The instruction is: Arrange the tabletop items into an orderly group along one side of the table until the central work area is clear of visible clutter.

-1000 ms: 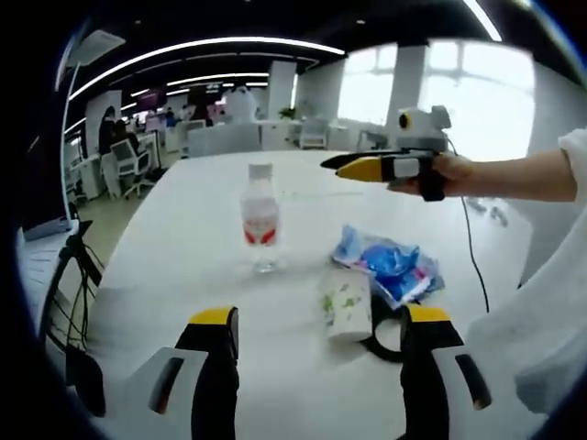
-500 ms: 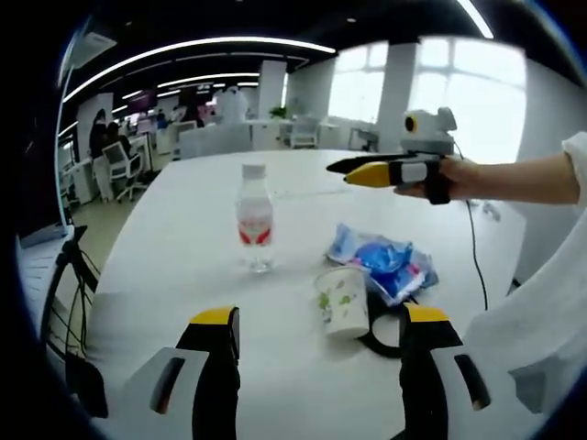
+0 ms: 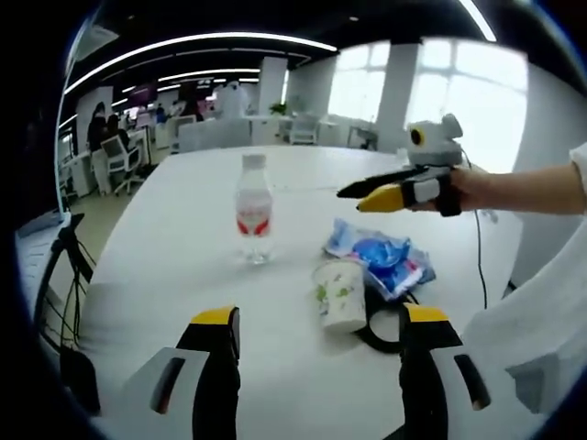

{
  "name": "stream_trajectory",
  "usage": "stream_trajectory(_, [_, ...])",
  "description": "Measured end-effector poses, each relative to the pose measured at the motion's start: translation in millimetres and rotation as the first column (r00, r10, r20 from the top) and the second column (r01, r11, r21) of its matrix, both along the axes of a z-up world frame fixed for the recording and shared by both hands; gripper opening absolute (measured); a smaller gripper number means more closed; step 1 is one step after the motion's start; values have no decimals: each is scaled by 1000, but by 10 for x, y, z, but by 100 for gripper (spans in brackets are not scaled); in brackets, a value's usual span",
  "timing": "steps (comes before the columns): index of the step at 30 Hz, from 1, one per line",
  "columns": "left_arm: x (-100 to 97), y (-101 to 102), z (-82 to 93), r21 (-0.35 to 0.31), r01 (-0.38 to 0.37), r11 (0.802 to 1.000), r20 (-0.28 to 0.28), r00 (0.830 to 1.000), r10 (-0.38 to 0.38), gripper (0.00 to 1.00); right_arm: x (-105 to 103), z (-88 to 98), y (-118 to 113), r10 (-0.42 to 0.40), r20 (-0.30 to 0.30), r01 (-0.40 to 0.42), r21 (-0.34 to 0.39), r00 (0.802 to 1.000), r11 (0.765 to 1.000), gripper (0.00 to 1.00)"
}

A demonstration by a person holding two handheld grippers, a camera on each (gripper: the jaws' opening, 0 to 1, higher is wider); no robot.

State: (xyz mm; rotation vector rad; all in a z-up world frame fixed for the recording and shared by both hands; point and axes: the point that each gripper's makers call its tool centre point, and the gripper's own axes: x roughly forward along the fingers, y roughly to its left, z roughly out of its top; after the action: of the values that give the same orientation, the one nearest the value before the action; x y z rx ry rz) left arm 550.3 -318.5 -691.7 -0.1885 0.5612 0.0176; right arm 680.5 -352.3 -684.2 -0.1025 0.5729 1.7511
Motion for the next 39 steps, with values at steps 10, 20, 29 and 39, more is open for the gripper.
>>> stream_trajectory(10, [-34, -25, -55, -24, -17, 1000, 4, 1000, 18, 66, -241, -273, -87, 50, -88, -58, -98, 995, 993, 42])
stream_trajectory(20, [-111, -30, -100, -43, -44, 998, -1, 999, 44, 65, -370, -543, -118, 95, -109, -114, -184, 989, 976, 36])
stream_trajectory(29, [-135, 0, -114, -47, -61, 997, -3, 998, 61, 65, -353, -646, -103, 102, -126, -127, -211, 987, 969, 30])
stream_trajectory(39, [-181, 36, -154, -54, -82, 995, -6, 997, 82, 64, -409, -664, -97, 129, -131, -154, -199, 983, 968, 12])
